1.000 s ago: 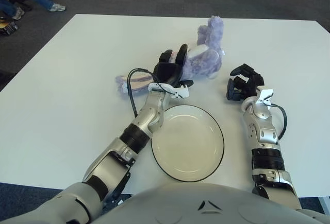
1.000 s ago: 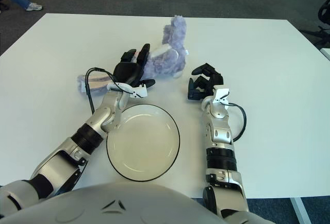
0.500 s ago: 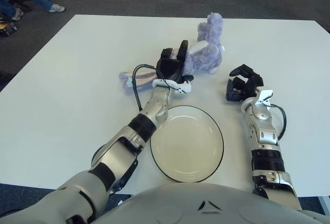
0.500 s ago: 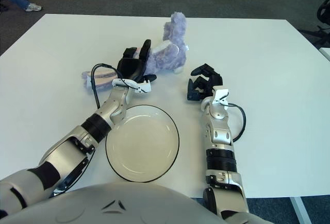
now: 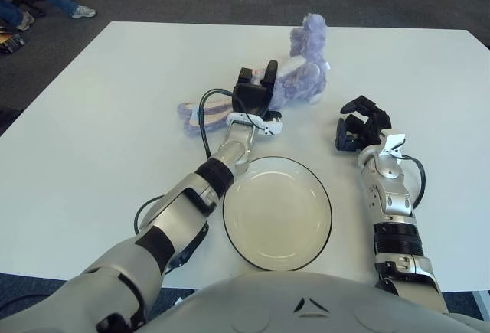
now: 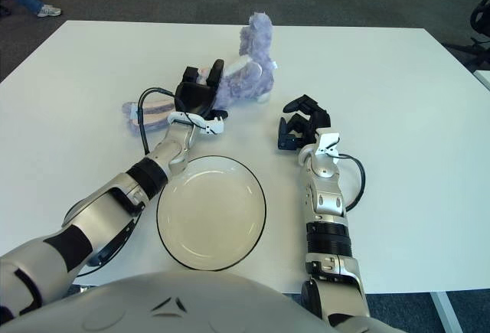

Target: Put the doll into the plate.

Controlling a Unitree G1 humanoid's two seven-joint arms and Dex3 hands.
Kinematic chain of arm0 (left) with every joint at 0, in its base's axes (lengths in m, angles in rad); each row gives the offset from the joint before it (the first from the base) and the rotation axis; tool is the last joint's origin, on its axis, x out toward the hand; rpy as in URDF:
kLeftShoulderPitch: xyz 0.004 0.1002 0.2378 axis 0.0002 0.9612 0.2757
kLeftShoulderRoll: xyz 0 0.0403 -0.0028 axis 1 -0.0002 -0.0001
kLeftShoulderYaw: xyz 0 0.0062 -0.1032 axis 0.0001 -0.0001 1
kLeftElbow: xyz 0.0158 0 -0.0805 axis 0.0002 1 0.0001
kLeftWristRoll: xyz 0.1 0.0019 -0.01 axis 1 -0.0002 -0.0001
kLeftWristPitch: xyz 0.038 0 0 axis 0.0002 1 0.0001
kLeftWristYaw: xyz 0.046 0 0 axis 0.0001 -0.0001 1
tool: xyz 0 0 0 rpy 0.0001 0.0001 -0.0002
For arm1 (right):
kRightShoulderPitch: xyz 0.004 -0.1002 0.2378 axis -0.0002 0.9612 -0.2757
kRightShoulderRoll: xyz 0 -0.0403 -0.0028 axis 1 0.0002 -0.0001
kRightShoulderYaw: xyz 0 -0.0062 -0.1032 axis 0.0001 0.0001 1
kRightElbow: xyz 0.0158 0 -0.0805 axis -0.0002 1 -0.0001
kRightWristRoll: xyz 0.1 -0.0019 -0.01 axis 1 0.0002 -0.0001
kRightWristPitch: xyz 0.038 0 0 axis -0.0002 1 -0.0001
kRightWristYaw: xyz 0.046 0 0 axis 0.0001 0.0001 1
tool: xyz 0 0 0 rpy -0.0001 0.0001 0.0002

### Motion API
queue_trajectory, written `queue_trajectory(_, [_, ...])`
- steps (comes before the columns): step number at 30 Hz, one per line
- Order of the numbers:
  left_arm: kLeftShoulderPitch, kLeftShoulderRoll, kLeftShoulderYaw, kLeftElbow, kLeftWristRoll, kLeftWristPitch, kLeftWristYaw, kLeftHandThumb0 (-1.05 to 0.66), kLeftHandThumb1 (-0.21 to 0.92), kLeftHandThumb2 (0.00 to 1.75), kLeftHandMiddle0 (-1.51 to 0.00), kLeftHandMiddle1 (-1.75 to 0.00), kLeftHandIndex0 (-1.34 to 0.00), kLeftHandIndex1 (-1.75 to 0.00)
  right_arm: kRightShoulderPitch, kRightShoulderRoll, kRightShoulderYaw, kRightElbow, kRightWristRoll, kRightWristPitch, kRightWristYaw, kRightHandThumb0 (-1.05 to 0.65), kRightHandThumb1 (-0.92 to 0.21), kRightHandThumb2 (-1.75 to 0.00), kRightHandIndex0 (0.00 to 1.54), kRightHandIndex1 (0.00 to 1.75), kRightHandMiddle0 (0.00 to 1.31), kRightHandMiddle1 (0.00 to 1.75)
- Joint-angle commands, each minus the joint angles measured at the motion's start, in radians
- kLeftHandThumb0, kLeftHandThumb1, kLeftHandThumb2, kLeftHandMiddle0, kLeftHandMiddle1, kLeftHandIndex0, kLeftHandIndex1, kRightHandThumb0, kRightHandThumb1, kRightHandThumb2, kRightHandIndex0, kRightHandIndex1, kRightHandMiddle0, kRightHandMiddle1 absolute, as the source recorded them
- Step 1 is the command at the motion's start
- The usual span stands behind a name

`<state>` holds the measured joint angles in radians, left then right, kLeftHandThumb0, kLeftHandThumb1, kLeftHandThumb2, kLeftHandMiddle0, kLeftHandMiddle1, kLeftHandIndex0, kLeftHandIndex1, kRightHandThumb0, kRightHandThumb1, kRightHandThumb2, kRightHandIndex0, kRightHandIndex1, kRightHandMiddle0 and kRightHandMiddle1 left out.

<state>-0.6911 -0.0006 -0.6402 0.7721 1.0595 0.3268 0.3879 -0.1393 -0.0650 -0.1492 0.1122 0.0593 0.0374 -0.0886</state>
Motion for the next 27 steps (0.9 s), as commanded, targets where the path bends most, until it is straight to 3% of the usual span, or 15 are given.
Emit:
queue_trajectory(1, [0.014, 0.009, -0.011, 0.06, -0.026, -0.004, -0.021, -0.72, 0.7, 0.6, -0.19, -1.69, 0.0, -0.78, 0.019, -0.001, 0.0, 0.003, -0.007, 0.02, -0.001, -0.02, 0.07, -1.66, 0.9, 1.75, 0.83, 1.44])
queue_trajectory(2, [0.011, 0.008, -0.007, 0.059, -0.035, -0.007, -0.032, -0.68, 0.66, 0.65, -0.2, -1.7, 0.0, -0.88, 0.019, -0.001, 0.0, 0.001, -0.009, 0.022, -0.003, -0.02, 0.08, -1.66, 0.9, 1.75, 0.83, 1.44])
queue_trajectory(3, [0.009, 0.008, -0.004, 0.059, -0.042, -0.01, -0.04, -0.29, 0.59, 0.8, -0.32, -1.69, 0.0, -1.13, 0.018, -0.001, 0.001, 0.0, -0.01, 0.024, -0.004, -0.02, 0.08, -1.66, 0.9, 1.75, 0.84, 1.43])
queue_trajectory(4, [0.008, 0.008, 0.0, 0.055, -0.053, -0.014, -0.049, -0.03, 0.54, 0.89, -0.41, -1.67, 0.0, -1.29, 0.018, -0.002, 0.001, 0.0, -0.011, 0.025, -0.004, -0.02, 0.08, -1.66, 0.9, 1.75, 0.84, 1.43])
queue_trajectory(7, [0.009, 0.008, 0.011, 0.044, -0.083, -0.022, -0.065, 0.27, 0.47, 1.0, -0.52, -1.63, 0.0, -1.59, 0.018, -0.002, 0.002, -0.001, -0.01, 0.026, -0.002, -0.02, 0.08, -1.66, 0.91, 1.75, 0.84, 1.44])
queue_trajectory(9, [0.015, 0.008, 0.023, 0.03, -0.105, -0.026, -0.073, 0.35, 0.45, 1.04, -0.56, -1.62, -0.03, -1.67, 0.018, -0.002, 0.002, -0.002, -0.01, 0.025, -0.002, -0.02, 0.08, -1.67, 0.91, 1.75, 0.83, 1.44])
queue_trajectory(14, [0.031, 0.02, 0.032, -0.004, -0.135, -0.046, -0.07, 0.42, 0.4, 1.12, -0.6, -1.63, -0.15, -1.74, 0.019, -0.001, 0.001, -0.003, -0.007, 0.026, -0.002, -0.02, 0.08, -1.66, 0.9, 1.75, 0.83, 1.44])
queue_trajectory(23, [0.027, 0.042, 0.017, -0.004, -0.139, -0.066, -0.087, 0.44, 0.38, 1.17, -0.6, -1.66, -0.22, -1.75, 0.02, 0.0, 0.002, -0.007, -0.01, 0.031, -0.005, -0.02, 0.07, -1.65, 0.9, 1.75, 0.83, 1.44])
queue_trajectory(25, [0.027, 0.046, 0.015, -0.004, -0.138, -0.069, -0.091, 0.18, 0.39, 1.17, -0.63, -1.59, -0.29, -1.75, 0.02, -0.001, 0.002, -0.008, -0.01, 0.033, -0.004, -0.02, 0.07, -1.65, 0.9, 1.75, 0.83, 1.44])
queue_trajectory(27, [0.027, 0.048, 0.013, -0.005, -0.138, -0.071, -0.092, 0.09, 0.39, 1.17, -0.64, -1.57, -0.31, -1.75, 0.02, -0.001, 0.003, -0.009, -0.01, 0.034, -0.004, -0.02, 0.07, -1.65, 0.9, 1.75, 0.83, 1.44])
